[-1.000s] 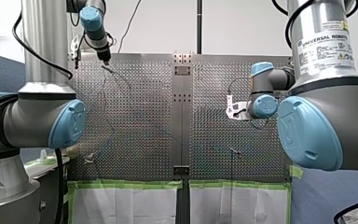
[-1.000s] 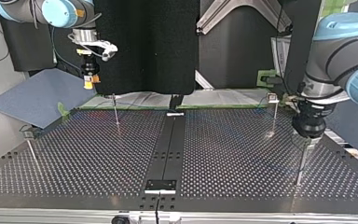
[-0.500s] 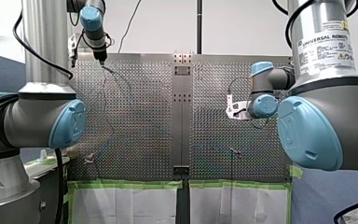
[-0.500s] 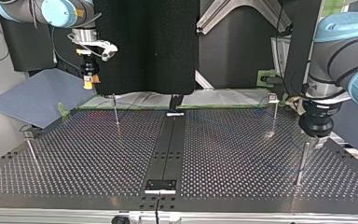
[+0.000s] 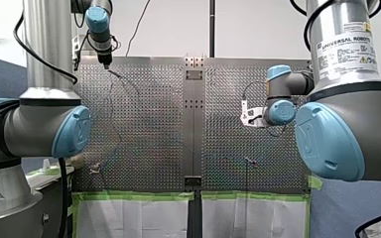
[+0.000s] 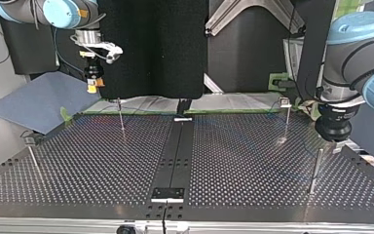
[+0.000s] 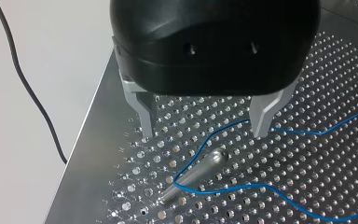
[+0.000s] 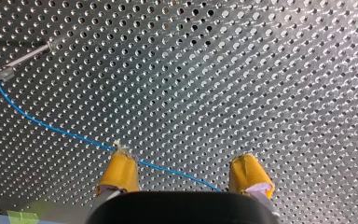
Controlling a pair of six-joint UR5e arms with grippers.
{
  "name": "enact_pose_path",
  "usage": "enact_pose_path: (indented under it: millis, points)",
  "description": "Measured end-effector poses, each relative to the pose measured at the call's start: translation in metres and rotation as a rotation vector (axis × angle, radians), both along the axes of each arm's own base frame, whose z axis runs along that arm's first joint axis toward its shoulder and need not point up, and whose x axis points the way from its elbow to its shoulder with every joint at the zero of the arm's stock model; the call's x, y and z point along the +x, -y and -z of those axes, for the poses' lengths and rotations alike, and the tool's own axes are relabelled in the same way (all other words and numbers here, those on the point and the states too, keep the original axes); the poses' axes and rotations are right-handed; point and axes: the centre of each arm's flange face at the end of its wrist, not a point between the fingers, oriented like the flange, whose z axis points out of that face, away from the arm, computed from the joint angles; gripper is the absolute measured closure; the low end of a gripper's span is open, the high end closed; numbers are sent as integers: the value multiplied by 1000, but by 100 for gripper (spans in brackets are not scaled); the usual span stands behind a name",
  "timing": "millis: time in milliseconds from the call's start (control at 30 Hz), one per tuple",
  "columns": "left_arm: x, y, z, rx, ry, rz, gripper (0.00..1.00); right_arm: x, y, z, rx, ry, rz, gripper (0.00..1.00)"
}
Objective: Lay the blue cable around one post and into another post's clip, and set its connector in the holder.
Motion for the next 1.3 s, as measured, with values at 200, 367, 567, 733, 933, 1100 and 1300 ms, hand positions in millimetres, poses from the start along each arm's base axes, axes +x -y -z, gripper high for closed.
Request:
enact_pose_path:
  millis: [200, 367, 567, 733, 933, 1100, 1300]
  points:
    - [0, 0, 0, 0, 0, 1, 1, 0, 0, 0, 0, 0, 0, 2]
    - [0, 2, 0, 0, 0, 5, 1, 0, 0, -1, -1, 0, 0, 2]
    - [-2, 13, 5, 6, 11, 60, 1, 0, 0, -1, -1, 0, -1, 2]
    - [-5, 32, 16, -20, 24, 129, 1, 1, -1, -1, -1, 0, -4, 2]
    - [-4, 53, 42, -69, 10, 182, 1, 3, -3, -1, 0, 0, -9, 2]
    - [1, 68, 75, -90, -26, 181, 1, 5, -4, -1, 2, 0, -13, 2]
    - [4, 85, 115, -71, -73, 184, 1, 10, -10, 5, 6, -11, -35, 2]
